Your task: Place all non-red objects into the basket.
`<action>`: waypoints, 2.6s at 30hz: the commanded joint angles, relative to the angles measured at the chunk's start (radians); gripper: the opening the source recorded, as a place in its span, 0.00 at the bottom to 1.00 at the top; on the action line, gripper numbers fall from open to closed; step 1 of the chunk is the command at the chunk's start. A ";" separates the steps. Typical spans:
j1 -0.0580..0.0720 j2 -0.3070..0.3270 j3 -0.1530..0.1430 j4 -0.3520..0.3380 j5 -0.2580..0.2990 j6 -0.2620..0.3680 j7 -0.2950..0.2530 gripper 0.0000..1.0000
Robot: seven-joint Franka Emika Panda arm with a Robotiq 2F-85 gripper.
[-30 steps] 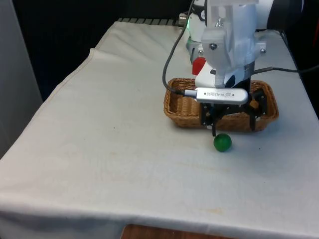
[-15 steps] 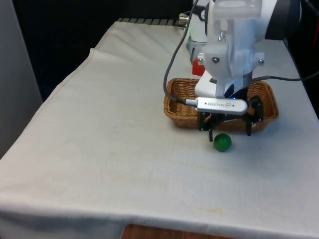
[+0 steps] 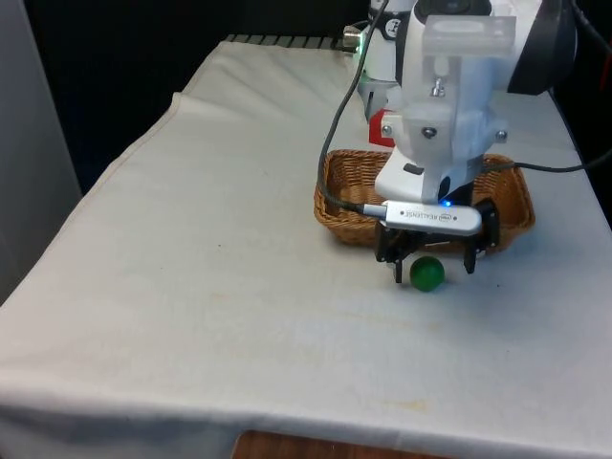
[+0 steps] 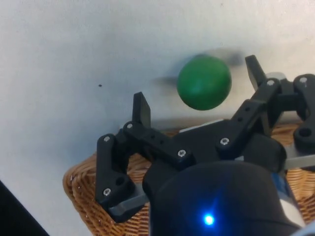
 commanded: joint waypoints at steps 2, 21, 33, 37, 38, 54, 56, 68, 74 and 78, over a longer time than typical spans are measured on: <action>0.007 0.005 -0.007 0.008 -0.014 -0.004 0.013 1.00; 0.007 0.005 -0.005 0.010 -0.032 -0.002 0.023 0.00; -0.007 -0.060 -0.029 0.016 -0.023 -0.075 -0.019 0.00; -0.010 -0.079 -0.036 0.015 -0.018 -0.098 -0.028 0.00; -0.011 -0.084 -0.037 0.015 -0.018 -0.103 -0.030 0.00; -0.007 -0.222 -0.061 -0.085 -0.025 -0.160 -0.054 0.00; -0.005 -0.242 -0.060 -0.111 -0.027 -0.154 -0.055 0.00; 0.004 -0.304 -0.058 -0.212 -0.027 -0.127 -0.058 0.00; 0.023 -0.371 -0.059 -0.332 -0.031 -0.052 -0.060 0.00; 0.026 -0.388 -0.058 -0.363 -0.031 -0.034 -0.061 0.00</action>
